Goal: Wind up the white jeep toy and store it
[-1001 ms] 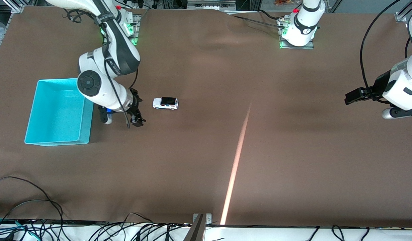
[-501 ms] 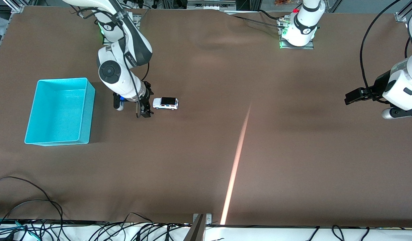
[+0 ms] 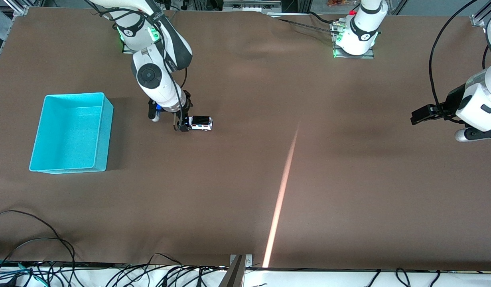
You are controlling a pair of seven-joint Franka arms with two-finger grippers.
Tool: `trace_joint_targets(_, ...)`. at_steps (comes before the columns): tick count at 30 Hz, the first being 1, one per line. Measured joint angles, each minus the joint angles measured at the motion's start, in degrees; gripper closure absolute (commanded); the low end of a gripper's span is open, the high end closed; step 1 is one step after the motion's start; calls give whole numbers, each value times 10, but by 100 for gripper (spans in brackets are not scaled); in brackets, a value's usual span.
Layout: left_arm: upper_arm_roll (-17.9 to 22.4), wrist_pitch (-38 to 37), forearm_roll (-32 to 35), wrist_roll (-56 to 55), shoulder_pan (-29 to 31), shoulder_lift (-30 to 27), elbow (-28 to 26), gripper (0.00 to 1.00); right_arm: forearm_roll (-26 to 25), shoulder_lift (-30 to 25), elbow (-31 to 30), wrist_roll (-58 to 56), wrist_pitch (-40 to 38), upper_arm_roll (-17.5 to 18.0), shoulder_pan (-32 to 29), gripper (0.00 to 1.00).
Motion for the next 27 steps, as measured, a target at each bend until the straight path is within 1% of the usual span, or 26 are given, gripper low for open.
trace_joint_targets(9,0,0,0,0,0,0,0,0,-5,21,-3,0,42,0,10,0)
trace_joint_targets(18,0,0,0,0,0,0,0,0,-34,42,-3,1,68,0,10,0)
trace_joint_targets(27,0,0,0,0,0,0,0,0,-45,69,-3,3,85,0,10,0)
